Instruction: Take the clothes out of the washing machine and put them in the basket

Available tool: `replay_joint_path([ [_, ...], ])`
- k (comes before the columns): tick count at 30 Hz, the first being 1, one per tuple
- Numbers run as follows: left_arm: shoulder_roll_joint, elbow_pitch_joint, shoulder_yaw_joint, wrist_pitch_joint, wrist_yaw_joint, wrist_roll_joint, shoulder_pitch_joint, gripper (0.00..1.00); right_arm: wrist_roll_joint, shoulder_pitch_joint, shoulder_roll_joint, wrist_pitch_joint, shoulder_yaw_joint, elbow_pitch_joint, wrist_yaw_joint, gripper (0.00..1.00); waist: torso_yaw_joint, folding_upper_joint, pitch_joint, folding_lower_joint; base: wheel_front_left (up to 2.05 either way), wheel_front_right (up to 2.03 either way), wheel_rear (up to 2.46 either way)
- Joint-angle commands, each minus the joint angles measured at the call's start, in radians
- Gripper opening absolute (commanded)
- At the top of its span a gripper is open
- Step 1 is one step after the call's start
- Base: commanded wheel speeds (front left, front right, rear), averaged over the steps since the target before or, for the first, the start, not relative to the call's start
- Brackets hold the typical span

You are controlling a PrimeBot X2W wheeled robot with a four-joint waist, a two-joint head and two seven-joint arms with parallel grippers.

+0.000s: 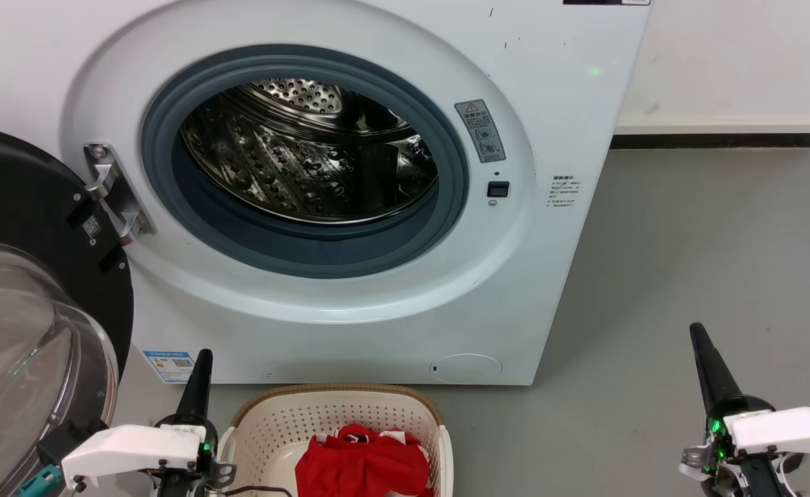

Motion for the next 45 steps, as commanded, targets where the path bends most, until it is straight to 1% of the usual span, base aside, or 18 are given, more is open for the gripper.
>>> replay_joint_path([
  [1, 0.001, -0.001, 0.003, 0.010, -0.009, -0.031, -0.025, 0.00, 0.032, -0.023, -0.003, 0.007, -0.005, 0.003, 0.000, 0.00, 0.000, 0.0000, 0.000, 0.0000, 0.00, 0.00, 0.00],
  [36, 0.000, 0.030, 0.021, 0.075, -0.044, -0.301, -0.060, 0.00, 0.288, -0.059, 0.005, 0.080, -0.035, 0.046, 0.000, 0.00, 0.007, 0.0000, 0.003, 0.0000, 0.00, 0.00, 0.00],
  [45, 0.000, 0.029, 0.021, 0.075, -0.043, -0.297, -0.060, 0.00, 0.280, -0.060, 0.008, 0.083, -0.039, 0.045, 0.000, 0.00, 0.007, 0.0000, 0.003, 0.0000, 0.00, 0.00, 0.00],
])
